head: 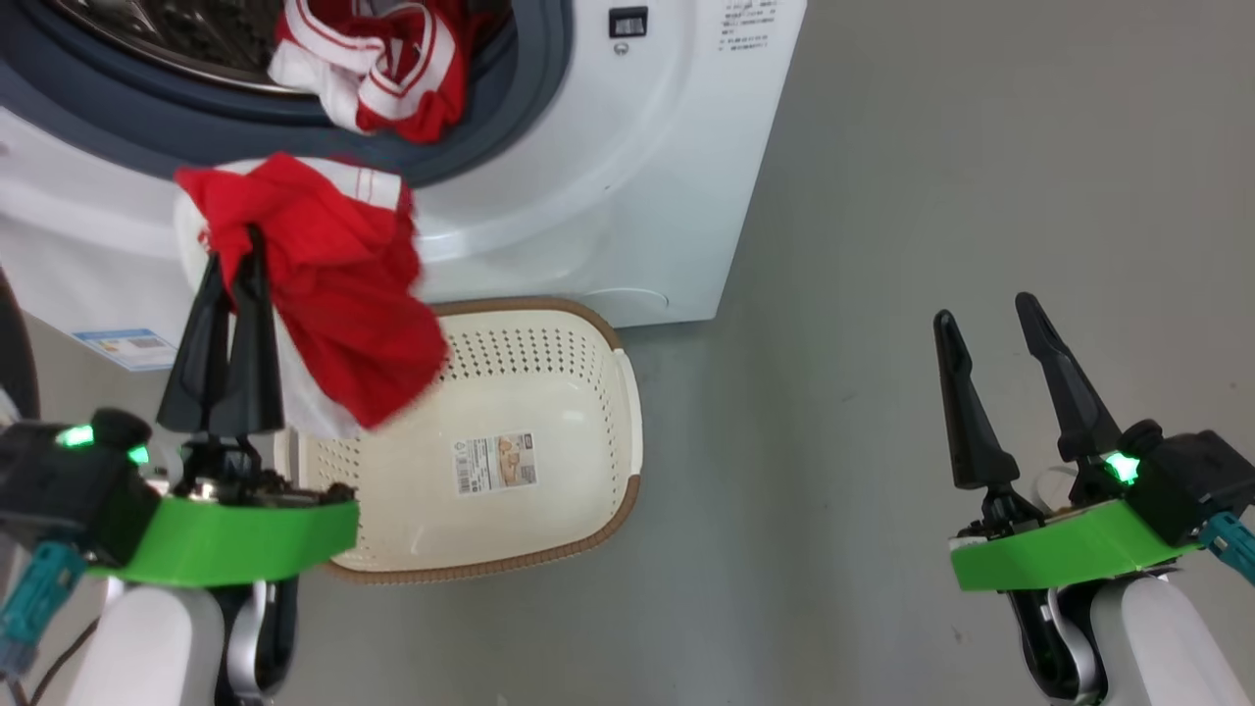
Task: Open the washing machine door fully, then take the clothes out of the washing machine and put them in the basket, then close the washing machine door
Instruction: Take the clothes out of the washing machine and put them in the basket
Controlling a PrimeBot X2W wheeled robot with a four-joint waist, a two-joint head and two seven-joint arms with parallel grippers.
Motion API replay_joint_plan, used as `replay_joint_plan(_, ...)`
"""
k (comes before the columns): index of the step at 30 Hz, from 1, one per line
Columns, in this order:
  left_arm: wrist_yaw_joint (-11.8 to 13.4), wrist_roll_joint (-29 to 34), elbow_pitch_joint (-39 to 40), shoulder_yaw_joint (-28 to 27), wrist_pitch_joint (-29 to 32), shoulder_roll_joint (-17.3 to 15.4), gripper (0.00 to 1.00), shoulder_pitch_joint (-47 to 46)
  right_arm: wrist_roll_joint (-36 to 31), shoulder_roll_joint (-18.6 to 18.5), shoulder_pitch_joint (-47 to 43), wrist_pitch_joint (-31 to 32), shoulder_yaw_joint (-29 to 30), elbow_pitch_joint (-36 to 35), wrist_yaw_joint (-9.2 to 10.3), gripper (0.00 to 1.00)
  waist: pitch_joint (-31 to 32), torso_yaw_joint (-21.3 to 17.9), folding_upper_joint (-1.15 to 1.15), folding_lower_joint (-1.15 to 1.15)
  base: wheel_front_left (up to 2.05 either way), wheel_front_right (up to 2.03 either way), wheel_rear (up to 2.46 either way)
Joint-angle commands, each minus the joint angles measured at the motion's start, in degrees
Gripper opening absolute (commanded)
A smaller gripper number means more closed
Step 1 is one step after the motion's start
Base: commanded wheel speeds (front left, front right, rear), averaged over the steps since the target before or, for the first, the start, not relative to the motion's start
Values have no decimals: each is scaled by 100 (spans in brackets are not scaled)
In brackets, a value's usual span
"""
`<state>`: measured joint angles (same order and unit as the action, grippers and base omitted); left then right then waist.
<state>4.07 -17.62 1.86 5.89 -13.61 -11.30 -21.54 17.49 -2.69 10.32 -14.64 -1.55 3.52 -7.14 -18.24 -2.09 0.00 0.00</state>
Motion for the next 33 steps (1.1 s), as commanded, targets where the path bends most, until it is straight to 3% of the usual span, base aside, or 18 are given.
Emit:
replay_joint_plan(1,46,60,272,-159,22,-119,0,77,-14,-19,-120,-36,-101,-140,-35,100,115,49,0,0,0,0,0)
replay_joint_plan(7,116,61,660,-113,181,-133,0,294,-2,-19,-160,-36,-80,-158,-35,100,180,71,0,0,0,0,0)
replay_joint_plan(16,88,-39,448,18,227,-51,0,345,17,-19,-114,-36,-123,-203,-35,100,10,35,0,0,0,0,0)
replay_joint_plan(20,27,-165,116,69,181,51,0,265,1,-19,-84,-36,-117,-207,-35,100,-78,5,0,0,0,0,0)
replay_joint_plan(33,-295,-345,-1984,129,-64,221,0,-377,56,-19,88,-36,-236,-221,-35,100,-533,-201,0,0,0,0,0)
